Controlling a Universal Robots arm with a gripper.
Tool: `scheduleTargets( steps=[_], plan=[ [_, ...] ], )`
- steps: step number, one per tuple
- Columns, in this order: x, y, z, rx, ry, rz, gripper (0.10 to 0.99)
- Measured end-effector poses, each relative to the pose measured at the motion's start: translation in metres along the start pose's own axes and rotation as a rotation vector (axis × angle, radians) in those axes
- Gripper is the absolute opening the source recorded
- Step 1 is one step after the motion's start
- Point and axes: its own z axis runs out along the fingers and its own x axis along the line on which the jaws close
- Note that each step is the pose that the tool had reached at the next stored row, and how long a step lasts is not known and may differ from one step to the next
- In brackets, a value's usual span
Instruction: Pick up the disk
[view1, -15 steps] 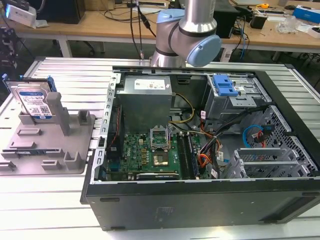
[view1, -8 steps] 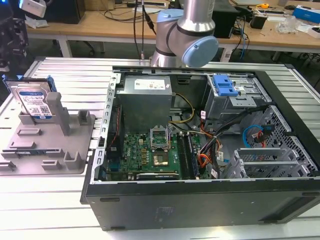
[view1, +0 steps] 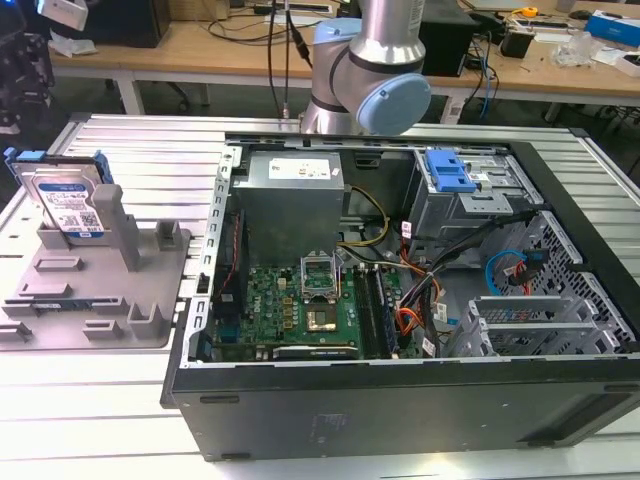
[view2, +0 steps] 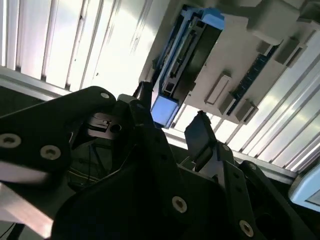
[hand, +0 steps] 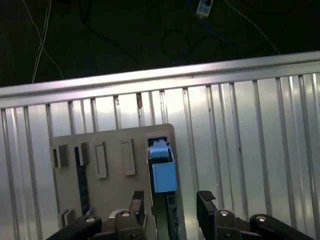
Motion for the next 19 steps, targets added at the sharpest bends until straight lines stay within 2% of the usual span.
scheduleTargets(
  steps=[2, 5, 7, 12, 16, 19],
  plan=[
    [-0.0002, 0.0000, 0.0030, 0.002, 0.0012, -0.070, 0.541],
    [-0.0001, 0.0022, 0.0053, 0.004, 0.0017, -0.107, 0.541],
    [0.0003, 0.0065, 0.0058, 0.004, 0.0020, -0.118, 0.541],
    [0.0014, 0.0082, 0.0063, 0.004, 0.0026, -0.119, 0.541],
    [0.0076, 0.0083, 0.0108, 0.004, 0.0027, -0.119, 0.541],
    [0.0078, 0.0083, 0.0110, 0.004, 0.0028, -0.119, 0.541]
  ],
)
